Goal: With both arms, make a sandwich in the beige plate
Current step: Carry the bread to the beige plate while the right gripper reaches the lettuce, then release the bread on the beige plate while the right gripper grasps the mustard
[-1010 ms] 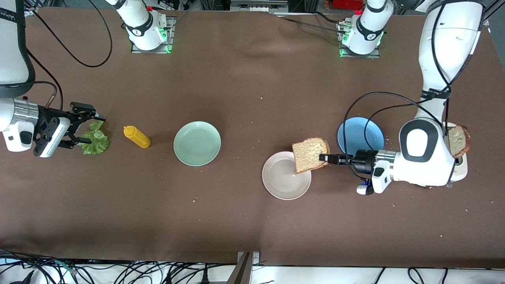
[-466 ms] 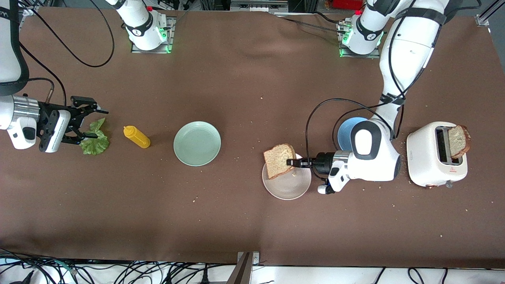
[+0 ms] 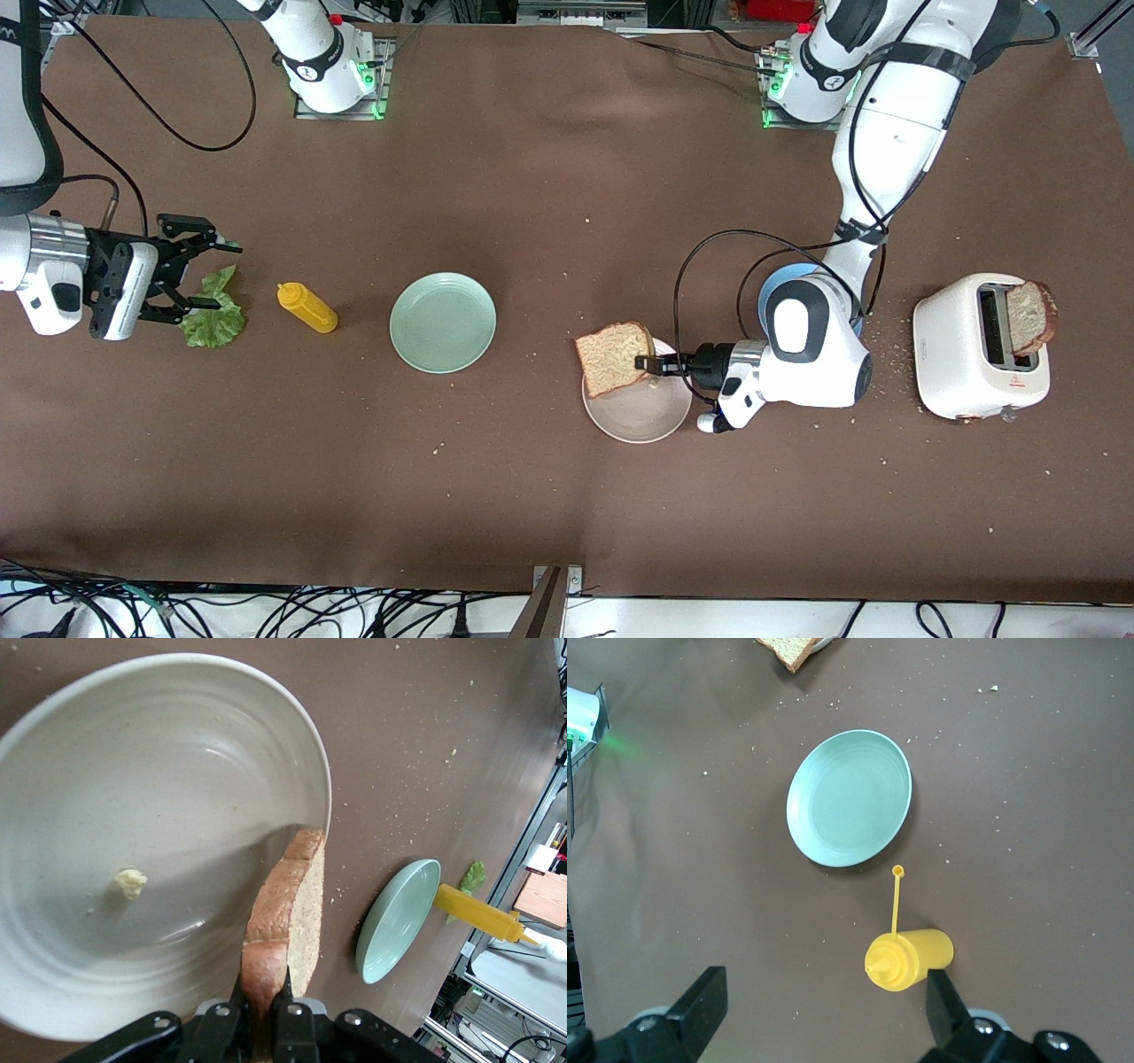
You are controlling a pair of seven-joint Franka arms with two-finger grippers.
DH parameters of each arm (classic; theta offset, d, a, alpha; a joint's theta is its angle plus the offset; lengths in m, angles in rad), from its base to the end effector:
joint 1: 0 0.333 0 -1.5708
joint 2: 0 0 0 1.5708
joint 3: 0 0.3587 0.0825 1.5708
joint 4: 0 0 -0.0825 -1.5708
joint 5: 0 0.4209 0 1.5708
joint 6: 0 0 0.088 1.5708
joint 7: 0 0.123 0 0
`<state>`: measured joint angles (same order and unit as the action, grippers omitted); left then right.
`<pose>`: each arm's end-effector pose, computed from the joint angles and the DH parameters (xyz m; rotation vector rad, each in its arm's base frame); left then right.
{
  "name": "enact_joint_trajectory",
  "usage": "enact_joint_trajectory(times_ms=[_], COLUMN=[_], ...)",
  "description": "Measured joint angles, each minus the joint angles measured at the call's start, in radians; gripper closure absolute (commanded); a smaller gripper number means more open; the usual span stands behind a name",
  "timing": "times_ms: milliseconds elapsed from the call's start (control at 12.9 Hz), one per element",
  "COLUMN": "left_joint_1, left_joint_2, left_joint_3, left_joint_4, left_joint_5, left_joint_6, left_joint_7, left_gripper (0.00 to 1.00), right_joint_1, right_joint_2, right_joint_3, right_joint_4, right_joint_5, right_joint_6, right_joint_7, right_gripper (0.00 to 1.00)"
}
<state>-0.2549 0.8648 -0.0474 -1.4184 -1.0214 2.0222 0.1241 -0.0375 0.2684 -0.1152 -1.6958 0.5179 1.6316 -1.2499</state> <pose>0.7245 -0.2829 0.1776 2.2475 0.2173 -0.3820 0.6458 -0.0346 0.4403 -2.2690 -1.2050 -0.0806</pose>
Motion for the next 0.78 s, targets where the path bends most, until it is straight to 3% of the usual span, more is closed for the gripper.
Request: enact_joint_trajectory(times_ms=[78, 233, 466, 777], left_joint_1=[0.0, 0.004, 0.04, 0.089], left_joint_2=[0.004, 0.005, 0.005, -0.006], left_joint_3=[0.006, 0.018, 0.025, 0.029], left_joint_4=[0.0, 0.0, 0.0, 0.003], left_joint_5=[0.0, 0.005, 0.05, 0.07], left_joint_6=[0.002, 0.002, -0.003, -0.007], left_joint_7=[0.0, 0.0, 0.0, -0.001], left_gripper=[0.25, 0.1, 0.01, 0.01], right_joint_1=[-0.005, -0.031, -0.11, -0.195], right_joint_2=[0.005, 0.025, 0.081, 0.208], right_joint_3=[-0.002, -0.004, -0.006, -0.008], right_joint_4=[-0.002, -0.004, -0.006, -0.01], right_joint_5=[0.027, 0.068, 0.138, 0.231], right_joint_6=[0.0, -0.006, -0.072, -0.105], right_joint_7=[-0.049, -0.178, -0.367, -0.653], right_gripper=[0.01, 0.01, 0.01, 0.01])
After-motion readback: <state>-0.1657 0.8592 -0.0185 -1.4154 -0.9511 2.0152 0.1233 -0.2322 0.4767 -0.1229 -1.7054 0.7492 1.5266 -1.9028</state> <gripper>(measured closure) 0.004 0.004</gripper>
